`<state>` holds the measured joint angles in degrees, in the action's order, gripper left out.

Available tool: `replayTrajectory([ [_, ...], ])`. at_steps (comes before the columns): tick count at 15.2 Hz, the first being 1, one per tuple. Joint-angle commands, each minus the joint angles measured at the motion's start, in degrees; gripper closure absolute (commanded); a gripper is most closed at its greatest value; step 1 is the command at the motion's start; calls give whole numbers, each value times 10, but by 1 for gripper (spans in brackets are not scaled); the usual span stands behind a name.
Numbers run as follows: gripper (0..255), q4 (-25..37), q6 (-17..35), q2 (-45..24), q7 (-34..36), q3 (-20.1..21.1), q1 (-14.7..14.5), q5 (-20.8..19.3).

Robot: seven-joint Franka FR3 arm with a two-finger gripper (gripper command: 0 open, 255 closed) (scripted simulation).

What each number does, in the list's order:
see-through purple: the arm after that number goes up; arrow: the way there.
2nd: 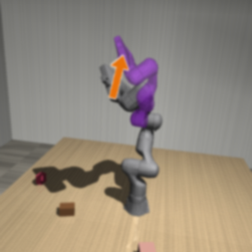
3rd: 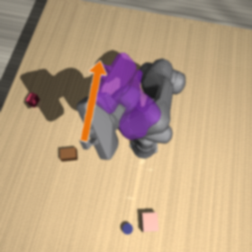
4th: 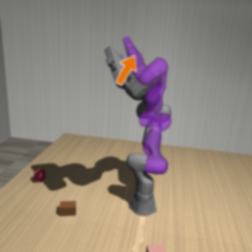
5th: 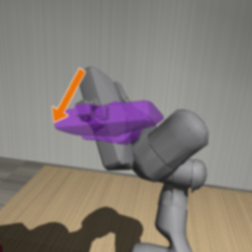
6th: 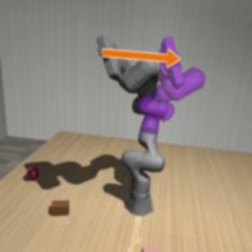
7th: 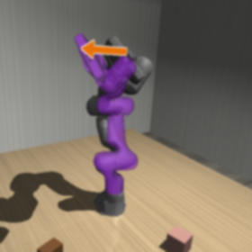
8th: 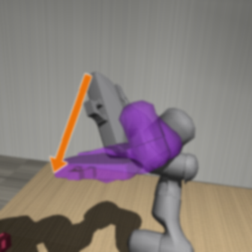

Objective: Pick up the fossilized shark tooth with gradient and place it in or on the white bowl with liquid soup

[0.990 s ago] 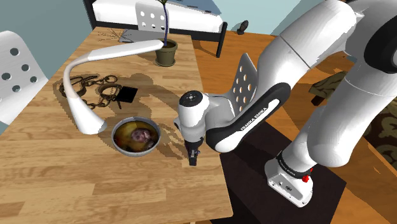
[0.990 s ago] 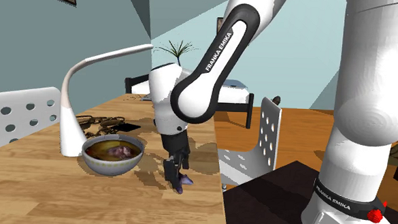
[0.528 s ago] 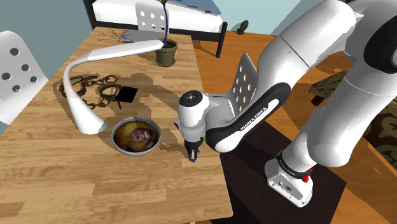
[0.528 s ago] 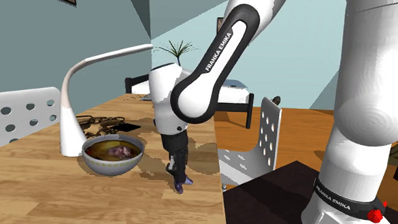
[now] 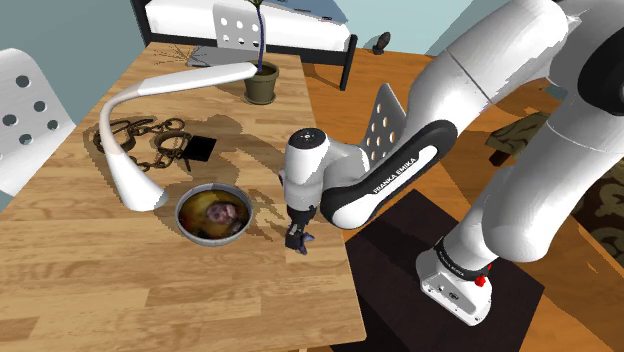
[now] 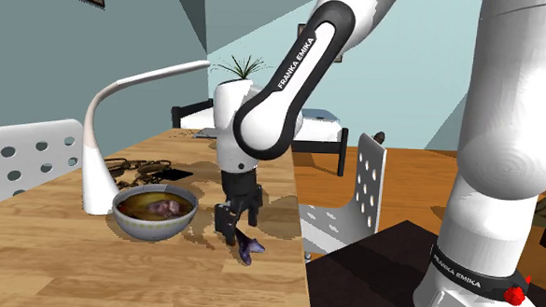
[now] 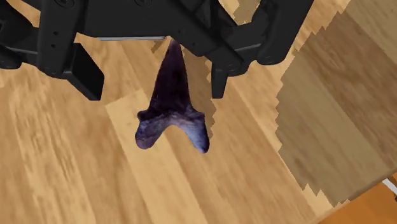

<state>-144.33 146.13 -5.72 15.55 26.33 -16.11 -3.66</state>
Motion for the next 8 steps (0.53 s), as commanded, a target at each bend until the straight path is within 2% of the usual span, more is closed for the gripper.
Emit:
replayTrajectory([
  [1, 0, -20, 56, 21, 91, -11, 11, 58],
  [2, 0, -23, 63, 24, 102, -13, 12, 65],
  [8, 0, -21, 112, -31, 137, -26, 4, 16],
])
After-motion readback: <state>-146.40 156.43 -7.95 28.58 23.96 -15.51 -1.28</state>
